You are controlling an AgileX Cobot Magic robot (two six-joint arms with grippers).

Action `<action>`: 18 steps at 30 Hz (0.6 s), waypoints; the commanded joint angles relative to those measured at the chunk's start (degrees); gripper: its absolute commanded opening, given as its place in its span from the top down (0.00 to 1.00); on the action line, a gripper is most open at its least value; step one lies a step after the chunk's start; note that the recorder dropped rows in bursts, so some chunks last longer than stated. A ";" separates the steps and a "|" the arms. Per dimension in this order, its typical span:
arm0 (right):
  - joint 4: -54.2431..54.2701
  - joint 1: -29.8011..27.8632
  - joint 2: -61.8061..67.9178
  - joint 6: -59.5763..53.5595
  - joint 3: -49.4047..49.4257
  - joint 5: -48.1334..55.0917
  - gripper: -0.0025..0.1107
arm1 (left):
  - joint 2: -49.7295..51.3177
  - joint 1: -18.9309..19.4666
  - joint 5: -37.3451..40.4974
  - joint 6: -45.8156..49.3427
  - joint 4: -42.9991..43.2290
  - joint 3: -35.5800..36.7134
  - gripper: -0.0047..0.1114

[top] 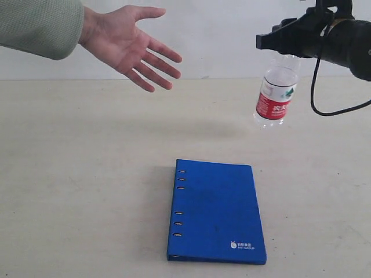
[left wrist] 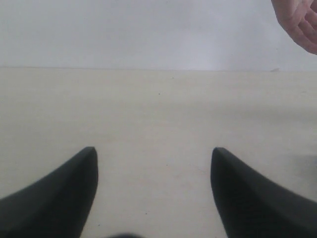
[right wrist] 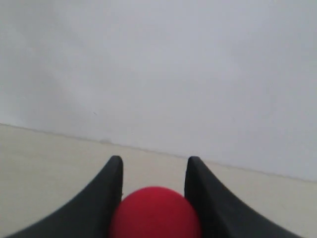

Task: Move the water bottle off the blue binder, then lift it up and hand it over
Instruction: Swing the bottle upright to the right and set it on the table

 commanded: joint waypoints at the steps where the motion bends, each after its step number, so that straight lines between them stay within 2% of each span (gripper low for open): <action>1: -10.84 -0.29 0.44 11.53 0.02 -4.25 0.98 | -0.06 0.14 -0.24 0.19 0.00 -0.16 0.43; 4: -6.87 -2.00 1.34 6.92 0.02 0.20 0.98 | -0.06 0.14 -0.24 0.19 0.00 -0.16 0.43; 8: -6.87 -4.77 1.96 6.16 0.02 4.29 0.98 | -0.06 0.14 -0.24 0.19 0.00 -0.16 0.43; 18: -7.87 -5.70 1.85 2.51 0.02 5.95 0.98 | -0.06 0.14 -0.24 0.19 0.00 -0.16 0.43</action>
